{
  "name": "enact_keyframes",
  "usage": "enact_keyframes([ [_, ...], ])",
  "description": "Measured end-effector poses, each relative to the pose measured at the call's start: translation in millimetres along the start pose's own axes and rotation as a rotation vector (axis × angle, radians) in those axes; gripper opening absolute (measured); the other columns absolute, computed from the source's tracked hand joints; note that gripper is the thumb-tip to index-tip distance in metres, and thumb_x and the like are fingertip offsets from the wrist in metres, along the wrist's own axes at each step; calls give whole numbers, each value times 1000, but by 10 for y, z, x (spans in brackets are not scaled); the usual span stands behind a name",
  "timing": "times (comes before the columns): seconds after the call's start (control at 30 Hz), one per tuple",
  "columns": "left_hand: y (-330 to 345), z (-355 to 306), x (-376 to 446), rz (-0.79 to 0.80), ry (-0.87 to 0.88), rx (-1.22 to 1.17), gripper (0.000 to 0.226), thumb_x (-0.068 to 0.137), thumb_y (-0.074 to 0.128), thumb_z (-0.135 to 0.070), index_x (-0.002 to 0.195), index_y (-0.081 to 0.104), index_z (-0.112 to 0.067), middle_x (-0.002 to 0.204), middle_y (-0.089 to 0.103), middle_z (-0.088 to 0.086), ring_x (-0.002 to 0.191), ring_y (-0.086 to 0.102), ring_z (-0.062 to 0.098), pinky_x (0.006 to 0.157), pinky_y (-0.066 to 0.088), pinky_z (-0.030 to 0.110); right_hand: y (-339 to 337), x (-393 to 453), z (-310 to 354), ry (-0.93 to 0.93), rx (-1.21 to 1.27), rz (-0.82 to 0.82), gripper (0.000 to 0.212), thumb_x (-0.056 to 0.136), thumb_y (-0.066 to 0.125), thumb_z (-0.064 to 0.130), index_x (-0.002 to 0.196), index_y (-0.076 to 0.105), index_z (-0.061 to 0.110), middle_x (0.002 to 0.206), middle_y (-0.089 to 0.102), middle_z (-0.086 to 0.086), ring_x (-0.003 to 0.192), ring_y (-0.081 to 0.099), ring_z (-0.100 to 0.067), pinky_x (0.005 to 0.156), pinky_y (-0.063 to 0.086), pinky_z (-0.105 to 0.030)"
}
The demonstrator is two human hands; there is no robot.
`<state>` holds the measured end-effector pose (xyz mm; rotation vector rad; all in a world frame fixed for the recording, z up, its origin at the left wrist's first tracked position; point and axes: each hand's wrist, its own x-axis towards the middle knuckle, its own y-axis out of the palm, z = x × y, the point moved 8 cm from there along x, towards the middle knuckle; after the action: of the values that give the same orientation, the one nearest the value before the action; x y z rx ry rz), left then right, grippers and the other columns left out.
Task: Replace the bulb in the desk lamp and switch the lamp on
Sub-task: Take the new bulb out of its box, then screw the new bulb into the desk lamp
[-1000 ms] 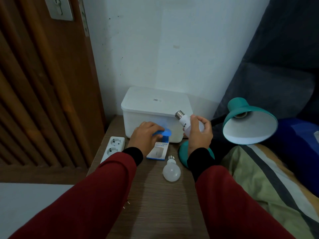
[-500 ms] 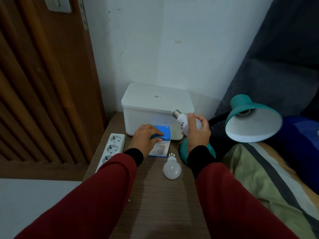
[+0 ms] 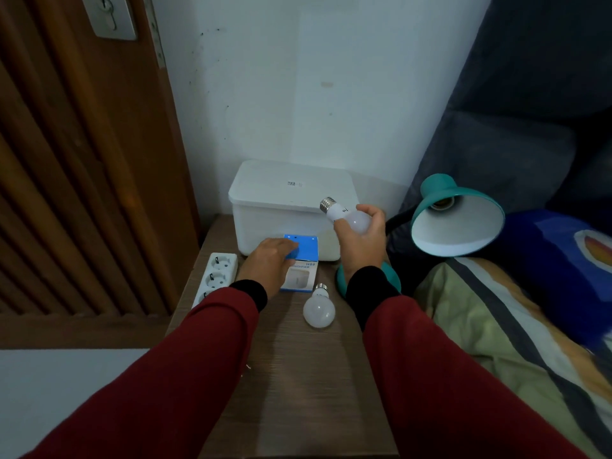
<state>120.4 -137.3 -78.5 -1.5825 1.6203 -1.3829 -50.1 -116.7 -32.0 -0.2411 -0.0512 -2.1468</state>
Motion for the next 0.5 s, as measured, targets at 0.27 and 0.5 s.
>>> enact_keyframes([
  [0.27, -481, -375, 128, 155, -88, 228, 37, 91, 56, -14, 127, 55, -12, 128, 55, 11, 118, 52, 28, 98, 47, 38, -320, -276, 594, -105, -218, -30, 49, 71, 65, 16, 118, 49, 14, 106, 34, -2, 89, 43, -18, 82, 34, -16],
  [0.5, -934, -1303, 365, 5, 121, 100, 44, 93, 53, -14, 136, 44, -17, 134, 49, 12, 124, 46, 30, 101, 41, 38, -995, -460, 804, -163, -229, -208, 51, 72, 66, 15, 120, 50, 13, 116, 43, -9, 86, 41, -14, 77, 29, -8],
])
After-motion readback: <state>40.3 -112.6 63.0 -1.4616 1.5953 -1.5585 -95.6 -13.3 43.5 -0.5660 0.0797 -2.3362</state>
